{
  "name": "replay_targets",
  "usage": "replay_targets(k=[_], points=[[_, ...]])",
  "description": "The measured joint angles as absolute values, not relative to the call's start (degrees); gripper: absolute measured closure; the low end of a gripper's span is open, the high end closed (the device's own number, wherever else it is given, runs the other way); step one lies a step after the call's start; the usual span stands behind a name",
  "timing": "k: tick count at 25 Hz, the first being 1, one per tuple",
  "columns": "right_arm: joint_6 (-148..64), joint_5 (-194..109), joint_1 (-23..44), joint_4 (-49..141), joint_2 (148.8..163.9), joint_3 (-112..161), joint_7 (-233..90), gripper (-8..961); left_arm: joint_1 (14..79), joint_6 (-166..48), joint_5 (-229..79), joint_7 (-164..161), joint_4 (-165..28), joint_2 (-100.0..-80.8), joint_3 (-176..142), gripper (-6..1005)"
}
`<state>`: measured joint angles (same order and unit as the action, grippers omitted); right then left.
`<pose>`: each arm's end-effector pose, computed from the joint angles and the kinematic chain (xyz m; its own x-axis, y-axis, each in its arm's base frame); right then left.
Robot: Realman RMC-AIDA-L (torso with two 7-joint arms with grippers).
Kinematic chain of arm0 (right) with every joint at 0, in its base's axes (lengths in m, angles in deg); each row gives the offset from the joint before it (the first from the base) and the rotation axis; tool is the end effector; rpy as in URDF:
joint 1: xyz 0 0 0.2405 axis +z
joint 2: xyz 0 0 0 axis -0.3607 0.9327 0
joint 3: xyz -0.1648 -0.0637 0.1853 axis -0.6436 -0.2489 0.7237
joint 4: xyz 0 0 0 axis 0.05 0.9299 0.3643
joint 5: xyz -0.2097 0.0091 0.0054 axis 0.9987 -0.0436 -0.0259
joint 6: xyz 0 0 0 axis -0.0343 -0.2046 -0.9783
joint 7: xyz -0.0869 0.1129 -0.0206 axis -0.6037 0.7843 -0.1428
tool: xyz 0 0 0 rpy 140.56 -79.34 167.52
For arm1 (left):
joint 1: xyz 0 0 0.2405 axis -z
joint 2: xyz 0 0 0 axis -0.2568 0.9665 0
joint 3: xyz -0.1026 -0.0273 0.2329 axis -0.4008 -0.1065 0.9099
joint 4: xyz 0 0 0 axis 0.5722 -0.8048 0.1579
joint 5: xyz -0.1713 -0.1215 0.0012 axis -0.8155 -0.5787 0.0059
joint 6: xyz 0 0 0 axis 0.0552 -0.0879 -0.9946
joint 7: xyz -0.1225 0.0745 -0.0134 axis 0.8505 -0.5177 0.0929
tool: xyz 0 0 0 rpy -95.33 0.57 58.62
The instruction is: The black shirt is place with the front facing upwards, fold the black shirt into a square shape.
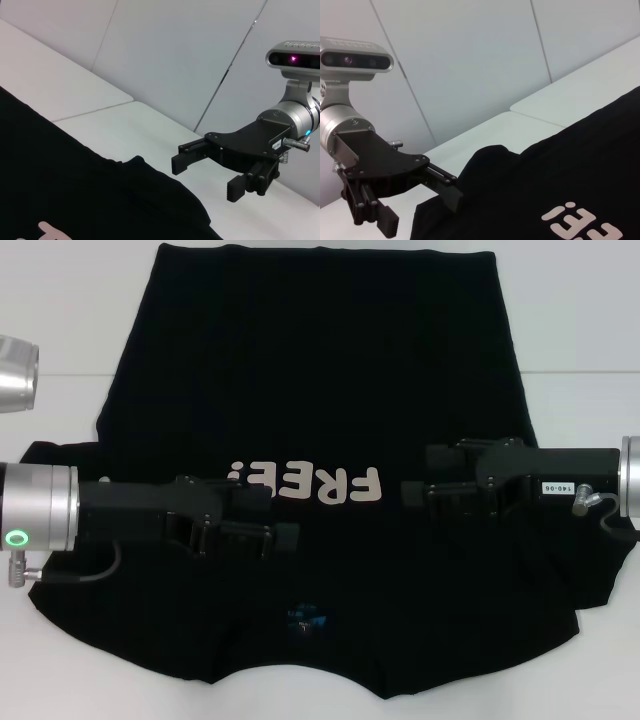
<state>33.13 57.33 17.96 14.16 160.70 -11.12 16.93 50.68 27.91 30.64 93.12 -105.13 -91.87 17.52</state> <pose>0.2215 0.3757 -0.0007 0.7662 -0.4272 -0.4800 -0.5263 -0.8458 -0.0874 -0.2353 0.3461 0.0150 0.7358 0.5008 0.4558 0.5464 -0.8367 0.0372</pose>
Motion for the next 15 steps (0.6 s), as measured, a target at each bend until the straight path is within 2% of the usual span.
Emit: replay_targets(k=[15], points=[[32.49, 56.83, 18.15, 14.25, 160.69, -10.50, 16.93, 53, 49.98, 25.10, 30.63, 93.86, -105.12, -91.76, 16.68, 135]])
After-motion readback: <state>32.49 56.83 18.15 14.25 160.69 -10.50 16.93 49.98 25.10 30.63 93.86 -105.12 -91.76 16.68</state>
